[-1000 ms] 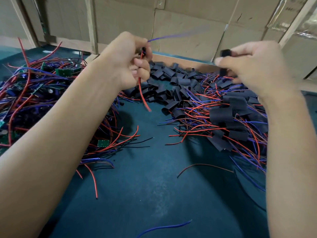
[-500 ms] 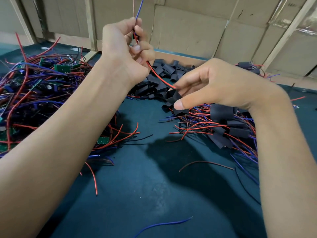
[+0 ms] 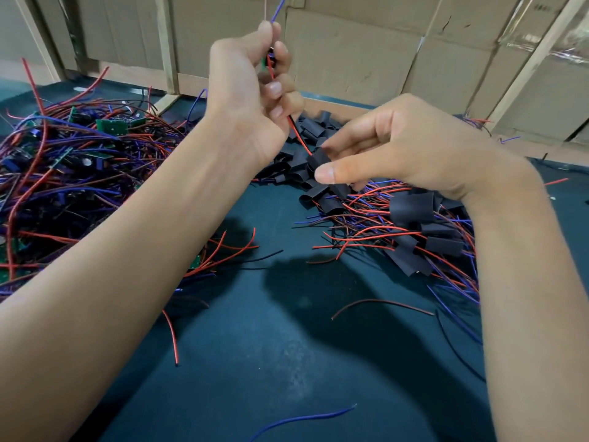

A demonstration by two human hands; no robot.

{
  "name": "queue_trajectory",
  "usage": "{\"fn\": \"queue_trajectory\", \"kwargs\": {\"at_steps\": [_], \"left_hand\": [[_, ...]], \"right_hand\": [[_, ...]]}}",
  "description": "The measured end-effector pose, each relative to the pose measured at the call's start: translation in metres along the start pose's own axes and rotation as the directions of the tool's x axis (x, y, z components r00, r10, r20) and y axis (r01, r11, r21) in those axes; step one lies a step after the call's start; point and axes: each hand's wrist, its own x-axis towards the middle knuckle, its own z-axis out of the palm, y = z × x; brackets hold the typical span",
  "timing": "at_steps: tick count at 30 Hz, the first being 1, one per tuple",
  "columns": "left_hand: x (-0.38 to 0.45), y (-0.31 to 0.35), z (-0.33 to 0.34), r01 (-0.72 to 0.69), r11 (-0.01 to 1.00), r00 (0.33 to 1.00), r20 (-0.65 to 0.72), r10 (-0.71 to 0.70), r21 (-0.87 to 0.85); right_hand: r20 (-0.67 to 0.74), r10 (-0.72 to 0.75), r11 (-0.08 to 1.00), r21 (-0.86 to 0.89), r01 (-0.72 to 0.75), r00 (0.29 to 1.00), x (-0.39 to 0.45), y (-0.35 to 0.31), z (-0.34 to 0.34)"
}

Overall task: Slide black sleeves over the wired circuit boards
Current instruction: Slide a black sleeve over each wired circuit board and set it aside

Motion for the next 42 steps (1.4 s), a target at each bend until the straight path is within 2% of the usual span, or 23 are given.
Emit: {"fn": "queue_trajectory", "kwargs": {"at_steps": [4, 9, 14, 17, 20, 24, 27, 31, 36, 42], "left_hand": [[-0.007, -0.015, 0.013, -0.007, 0.983, 0.999, 0.049, -0.002, 0.183], [-0.013, -0.032, 0.020, 0.087, 0.963, 0.987, 0.113, -0.119, 0.254], [-0.007, -0.036, 0.014, 0.035, 0.852, 0.996, 0.048, -0.070, 0.522], [-0.003, -0.034, 0.008, 0.025, 0.856, 0.997, 0.049, -0.058, 0.517], [-0.001, -0.034, 0.006, -0.026, 0.868, 0.997, 0.080, -0.016, 0.495], [0.001, -0.031, 0.001, -0.064, 0.817, 0.994, 0.113, -0.001, 0.573], [0.000, -0.030, -0.001, -0.061, 0.756, 0.991, 0.133, -0.035, 0.652], [0.001, -0.030, -0.003, -0.040, 0.744, 0.983, 0.160, -0.090, 0.667], [0.004, -0.029, -0.004, 0.121, 0.804, 0.964, 0.126, -0.236, 0.582], [0.006, -0.023, -0.006, 0.294, 0.811, 0.912, 0.106, -0.397, 0.505]], "right_hand": [[-0.132, 0.003, 0.999, -0.046, -0.009, 0.991, 0.011, 0.004, 0.005], [-0.334, -0.037, 0.998, -0.051, 0.021, 0.942, 0.014, 0.009, 0.004], [-0.421, 0.006, 0.997, -0.063, -0.036, 0.907, 0.012, 0.010, -0.001], [-0.482, 0.023, 0.995, -0.077, -0.069, 0.876, 0.015, 0.012, -0.001], [-0.497, 0.033, 0.993, -0.082, -0.086, 0.867, 0.016, 0.015, -0.002], [-0.484, 0.049, 0.993, -0.069, -0.094, 0.874, 0.014, 0.022, -0.008], [-0.478, 0.053, 0.992, -0.076, -0.101, 0.877, 0.014, 0.025, -0.011], [-0.445, 0.051, 0.991, -0.088, -0.100, 0.894, 0.012, 0.027, -0.015], [-0.434, 0.003, 0.995, -0.088, -0.045, 0.901, 0.008, 0.027, -0.019], [-0.421, -0.035, 0.996, -0.087, -0.002, 0.906, 0.008, 0.028, -0.019]]}}
